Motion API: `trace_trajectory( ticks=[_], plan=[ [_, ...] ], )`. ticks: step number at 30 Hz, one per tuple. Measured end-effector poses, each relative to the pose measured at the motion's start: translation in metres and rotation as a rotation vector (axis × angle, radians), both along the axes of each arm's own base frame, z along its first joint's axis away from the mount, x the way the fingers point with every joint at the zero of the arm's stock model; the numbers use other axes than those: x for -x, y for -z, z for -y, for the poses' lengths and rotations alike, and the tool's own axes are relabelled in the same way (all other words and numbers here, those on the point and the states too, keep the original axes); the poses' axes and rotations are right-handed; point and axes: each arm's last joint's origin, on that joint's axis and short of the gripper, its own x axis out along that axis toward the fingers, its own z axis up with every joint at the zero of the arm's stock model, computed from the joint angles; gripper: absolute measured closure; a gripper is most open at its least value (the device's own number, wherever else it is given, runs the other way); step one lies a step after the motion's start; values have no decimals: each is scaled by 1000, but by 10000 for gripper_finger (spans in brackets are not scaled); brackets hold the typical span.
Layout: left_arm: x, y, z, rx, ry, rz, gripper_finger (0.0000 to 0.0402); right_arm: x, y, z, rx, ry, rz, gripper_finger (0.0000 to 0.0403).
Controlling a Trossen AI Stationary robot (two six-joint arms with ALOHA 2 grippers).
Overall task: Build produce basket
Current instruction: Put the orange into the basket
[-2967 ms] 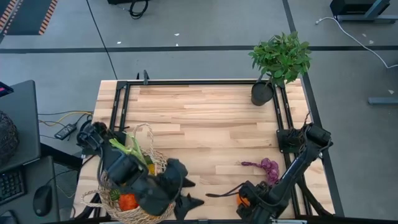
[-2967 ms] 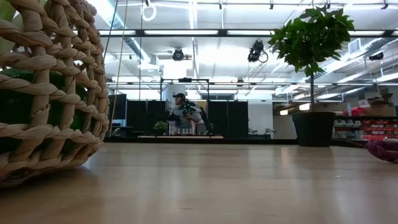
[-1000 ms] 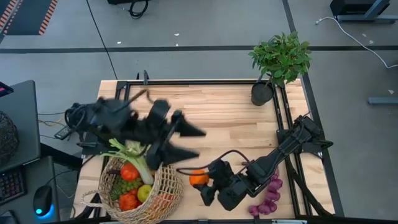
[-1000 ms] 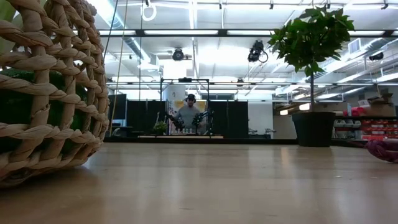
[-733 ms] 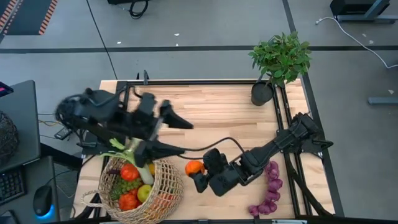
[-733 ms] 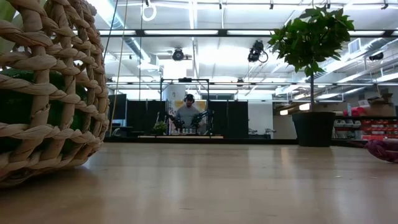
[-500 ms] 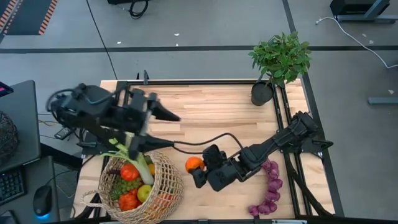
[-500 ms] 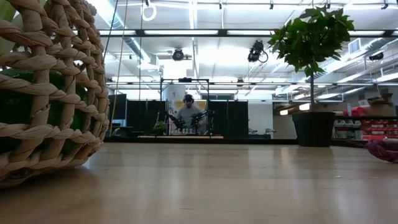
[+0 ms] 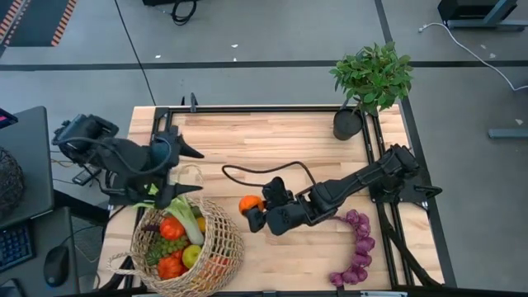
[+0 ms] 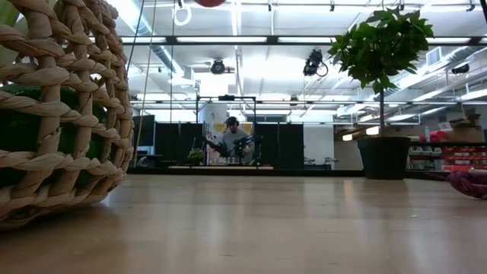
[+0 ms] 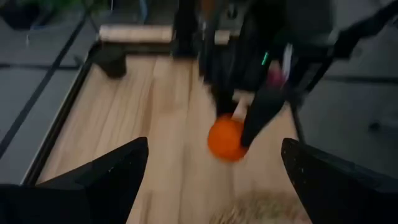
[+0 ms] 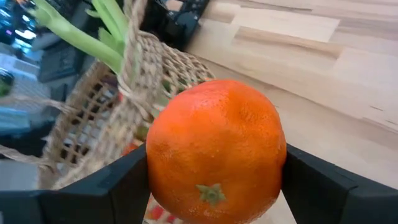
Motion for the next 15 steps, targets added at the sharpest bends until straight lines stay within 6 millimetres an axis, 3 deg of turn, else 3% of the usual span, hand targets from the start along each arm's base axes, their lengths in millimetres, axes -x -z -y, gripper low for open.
trace_trajectory(
  ticks=[5,10,15],
  plan=[
    [32,35,-17,72,-39,36,27,-3,-2,3,-10,11,34,95],
    [64,78,-34,274,-75,226,27,-10,-10,3,-2,17,122,95],
    [93,106,-49,493,-92,442,27,-23,-31,6,103,-74,320,95]
  ],
)
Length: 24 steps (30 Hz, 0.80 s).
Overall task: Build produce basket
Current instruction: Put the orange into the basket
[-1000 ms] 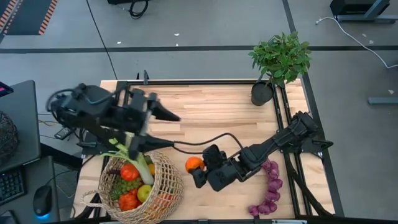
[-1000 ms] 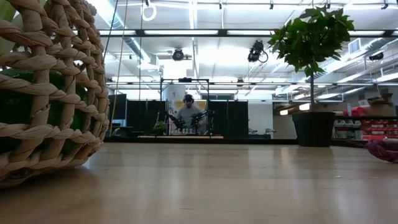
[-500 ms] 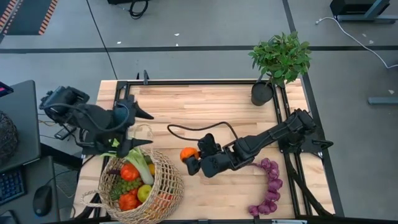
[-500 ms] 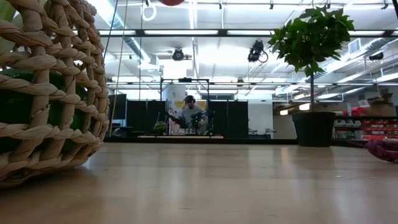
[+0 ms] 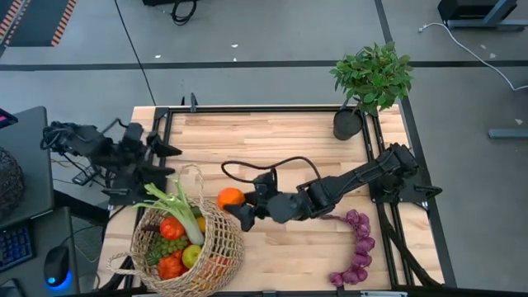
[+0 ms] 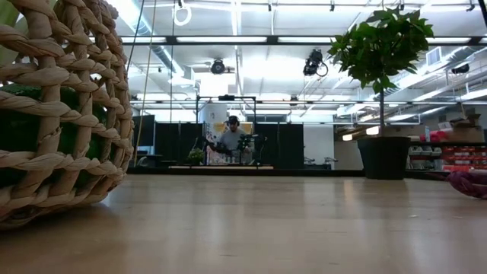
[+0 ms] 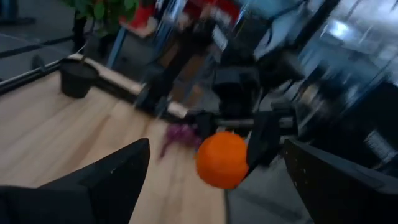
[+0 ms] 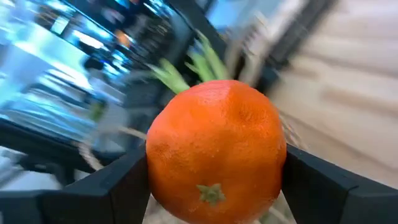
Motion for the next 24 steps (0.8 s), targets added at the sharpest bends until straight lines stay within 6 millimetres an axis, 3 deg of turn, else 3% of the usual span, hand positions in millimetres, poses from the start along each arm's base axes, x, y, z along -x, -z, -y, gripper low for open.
trace_trajectory(
  ticks=[5,9,14,24],
  plan=[
    [1,16,0,18,14,86,27,-8,-13,10,38,-5,117,95],
    [-6,10,5,-46,82,143,27,-13,-11,19,38,-22,108,95],
    [-11,-3,7,-90,34,184,27,-16,-17,26,31,-39,165,95],
    [-13,-29,8,-99,24,222,27,-30,-16,21,52,-63,305,86]
  ],
)
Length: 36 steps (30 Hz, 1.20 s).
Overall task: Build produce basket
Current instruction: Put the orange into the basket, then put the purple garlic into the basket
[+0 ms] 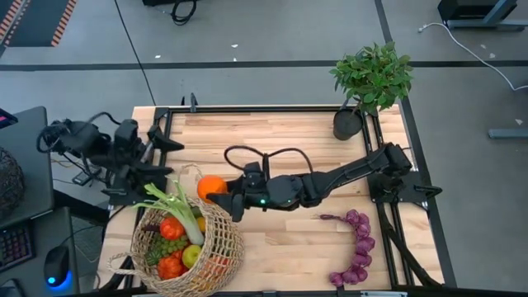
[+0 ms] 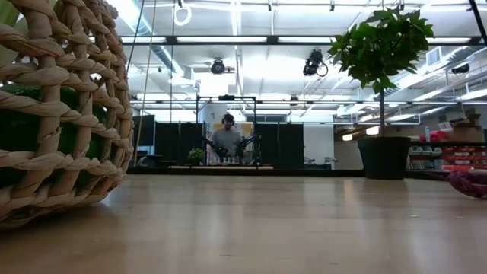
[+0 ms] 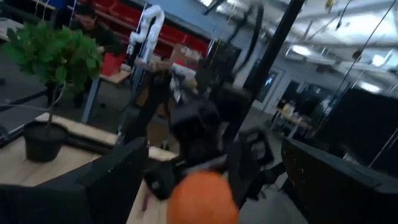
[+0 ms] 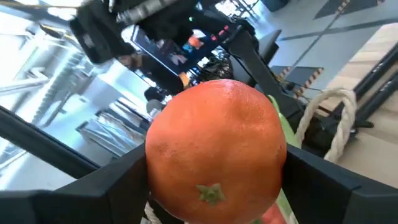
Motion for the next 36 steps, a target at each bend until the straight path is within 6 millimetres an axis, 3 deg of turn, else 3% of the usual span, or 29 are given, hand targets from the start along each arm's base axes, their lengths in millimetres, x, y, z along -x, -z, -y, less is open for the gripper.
trace_trajectory(
  ticks=[4,9,13,17,25,36],
  plan=[
    [6,-13,-3,30,1,38,27,-9,2,-7,61,-58,23,85],
    [10,-25,-5,86,12,67,27,-25,-10,-13,161,-97,39,84],
    [5,-29,-1,109,59,52,27,-42,-14,-12,217,-124,35,84],
    [-11,-26,10,66,108,-5,27,-61,-7,-11,231,-168,31,84],
    [-28,-16,28,27,164,-92,27,-83,32,-16,224,-252,-79,83],
    [-35,12,49,42,244,-370,27,-85,36,-10,202,-288,-101,27]
  ],
)
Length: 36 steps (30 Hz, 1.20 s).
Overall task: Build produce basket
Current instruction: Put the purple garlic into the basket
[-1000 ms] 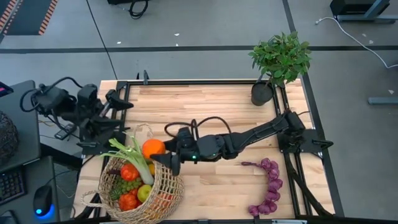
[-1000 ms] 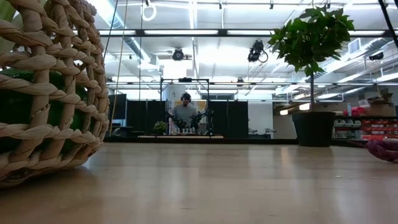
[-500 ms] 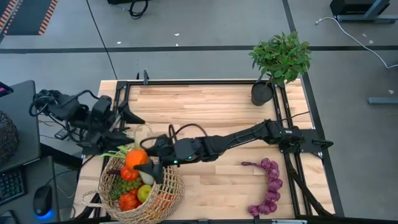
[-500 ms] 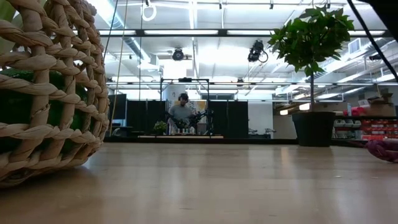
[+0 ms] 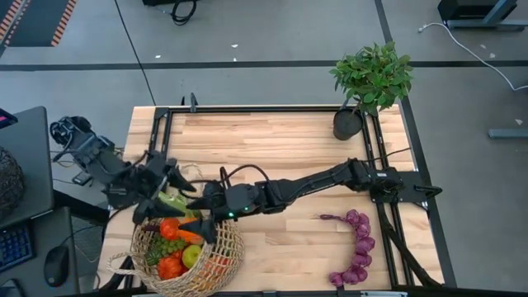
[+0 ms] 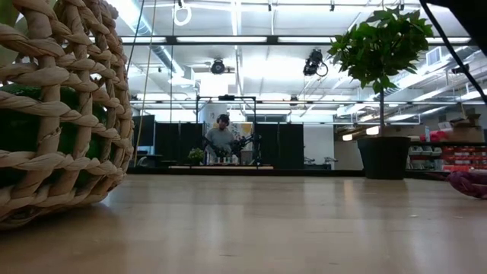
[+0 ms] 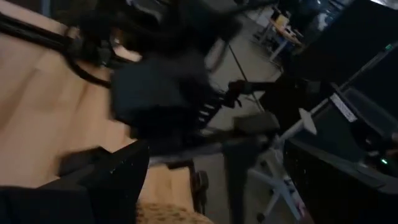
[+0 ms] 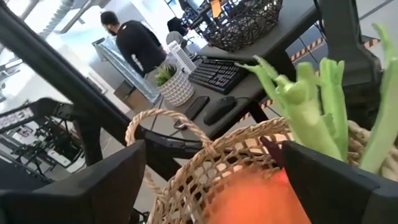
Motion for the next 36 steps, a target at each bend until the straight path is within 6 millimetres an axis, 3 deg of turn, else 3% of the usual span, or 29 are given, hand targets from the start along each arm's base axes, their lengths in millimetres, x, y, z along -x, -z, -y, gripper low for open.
trace_trajectory(
  ticks=[9,13,18,26,36],
  plan=[
    [3,10,11,26,38,-107,27,-2,0,9,-11,-32,-9,4],
    [3,9,11,48,35,-110,27,2,2,14,5,-67,-107,6],
    [3,9,11,44,26,-105,27,23,-3,23,39,-93,-317,7],
    [2,9,9,-47,32,-69,27,73,-41,40,139,15,-514,16],
    [-1,4,-6,-26,-52,-37,27,121,-21,28,217,56,-952,39]
  ],
)
